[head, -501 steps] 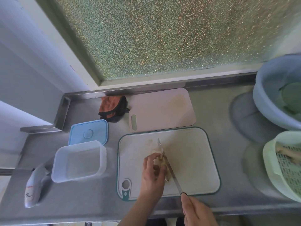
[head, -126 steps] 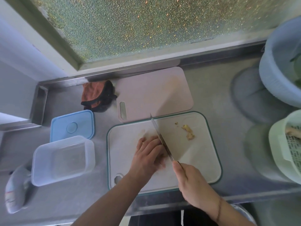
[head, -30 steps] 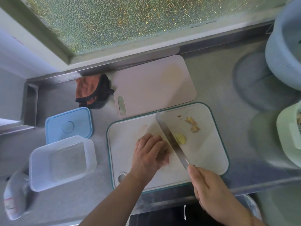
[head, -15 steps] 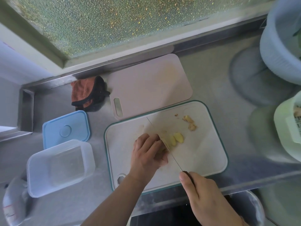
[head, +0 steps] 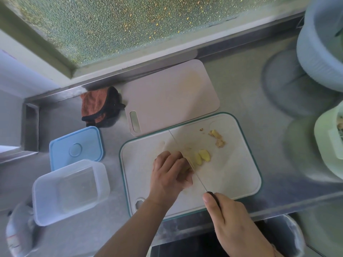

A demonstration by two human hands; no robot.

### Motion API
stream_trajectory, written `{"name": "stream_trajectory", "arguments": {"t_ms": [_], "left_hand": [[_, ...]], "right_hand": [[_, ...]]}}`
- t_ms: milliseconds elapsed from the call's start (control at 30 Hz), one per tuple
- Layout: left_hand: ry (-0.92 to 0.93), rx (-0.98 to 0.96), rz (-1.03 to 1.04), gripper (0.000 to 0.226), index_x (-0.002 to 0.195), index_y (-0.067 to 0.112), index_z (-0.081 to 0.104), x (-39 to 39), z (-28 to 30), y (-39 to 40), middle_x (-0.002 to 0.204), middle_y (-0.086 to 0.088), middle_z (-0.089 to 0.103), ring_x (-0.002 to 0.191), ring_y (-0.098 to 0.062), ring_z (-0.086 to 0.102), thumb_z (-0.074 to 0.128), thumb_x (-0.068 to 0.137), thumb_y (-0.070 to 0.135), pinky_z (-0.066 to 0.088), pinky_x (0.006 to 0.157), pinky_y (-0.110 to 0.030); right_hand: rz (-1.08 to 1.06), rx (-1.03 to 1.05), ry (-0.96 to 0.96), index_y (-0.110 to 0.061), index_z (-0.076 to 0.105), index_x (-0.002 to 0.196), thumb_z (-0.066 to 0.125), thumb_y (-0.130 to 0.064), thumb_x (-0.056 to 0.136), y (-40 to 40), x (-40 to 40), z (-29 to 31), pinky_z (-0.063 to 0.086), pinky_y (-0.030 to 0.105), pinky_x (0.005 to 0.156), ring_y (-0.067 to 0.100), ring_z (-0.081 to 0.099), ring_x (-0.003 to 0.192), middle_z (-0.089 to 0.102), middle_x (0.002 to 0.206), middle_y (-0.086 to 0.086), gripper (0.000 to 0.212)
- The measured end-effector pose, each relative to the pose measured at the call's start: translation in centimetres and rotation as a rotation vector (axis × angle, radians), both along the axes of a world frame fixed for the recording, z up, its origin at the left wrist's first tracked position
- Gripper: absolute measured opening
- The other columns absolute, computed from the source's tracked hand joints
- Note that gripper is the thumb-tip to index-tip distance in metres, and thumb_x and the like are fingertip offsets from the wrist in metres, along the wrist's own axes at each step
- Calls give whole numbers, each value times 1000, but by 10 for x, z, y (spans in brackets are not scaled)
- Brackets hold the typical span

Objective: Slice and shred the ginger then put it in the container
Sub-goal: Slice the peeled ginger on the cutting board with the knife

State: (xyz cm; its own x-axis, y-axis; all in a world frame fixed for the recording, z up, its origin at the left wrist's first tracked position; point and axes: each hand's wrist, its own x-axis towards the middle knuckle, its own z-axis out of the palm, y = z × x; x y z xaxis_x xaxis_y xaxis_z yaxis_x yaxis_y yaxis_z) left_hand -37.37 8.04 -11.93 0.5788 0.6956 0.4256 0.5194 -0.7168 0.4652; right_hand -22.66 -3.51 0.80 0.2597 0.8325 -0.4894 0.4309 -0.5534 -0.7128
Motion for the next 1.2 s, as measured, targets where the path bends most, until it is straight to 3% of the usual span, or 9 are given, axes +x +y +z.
{"name": "stream_trajectory", "arguments": {"t_ms": [367, 667, 900, 1067, 1200], "left_hand": [[32, -18, -1, 23, 102, 10, 77, -1, -2, 0, 112, -4, 72, 97, -32, 65, 77, 92, 30, 48, 90, -43], [38, -21, 0, 24, 107, 14, 71, -2, -6, 0, 113, -3, 71, 98, -34, 64, 77, 90, 31, 48, 88, -43], [57, -12, -19, 24, 105, 10, 76, -3, -6, 0, 115, -4, 72, 101, -34, 67, 77, 92, 30, 47, 91, -43], [15, -11, -36, 24, 110, 16, 66, -1, -4, 1, 116, -3, 71, 99, -32, 67, 76, 93, 29, 47, 90, -41], [25, -48, -45, 27, 115, 20, 62, -3, -7, 2, 118, -2, 71, 104, -32, 67, 74, 95, 33, 47, 92, -43]], "right_hand": [[11, -16, 7, -20, 47, 68, 13, -69, 75, 0, 1, 3, 40, 23, 61, 8, 55, 69, 50, 55, 3, 60], [40, -32, -13, -22, 51, 74, 13, -65, 79, 2, -1, 3, 41, 24, 65, 12, 57, 71, 55, 63, 0, 58], [90, -5, -13, -23, 39, 65, 13, -58, 84, 13, 2, 2, 35, 23, 61, 11, 43, 58, 41, 57, -3, 47], [26, -39, -20, -20, 55, 77, 11, -66, 78, 6, 2, 3, 40, 24, 71, 13, 56, 75, 59, 71, 2, 64], [93, -4, 11, -28, 40, 65, 13, -58, 85, 30, -2, -6, 37, 21, 59, 8, 47, 57, 45, 57, -6, 45]]}}
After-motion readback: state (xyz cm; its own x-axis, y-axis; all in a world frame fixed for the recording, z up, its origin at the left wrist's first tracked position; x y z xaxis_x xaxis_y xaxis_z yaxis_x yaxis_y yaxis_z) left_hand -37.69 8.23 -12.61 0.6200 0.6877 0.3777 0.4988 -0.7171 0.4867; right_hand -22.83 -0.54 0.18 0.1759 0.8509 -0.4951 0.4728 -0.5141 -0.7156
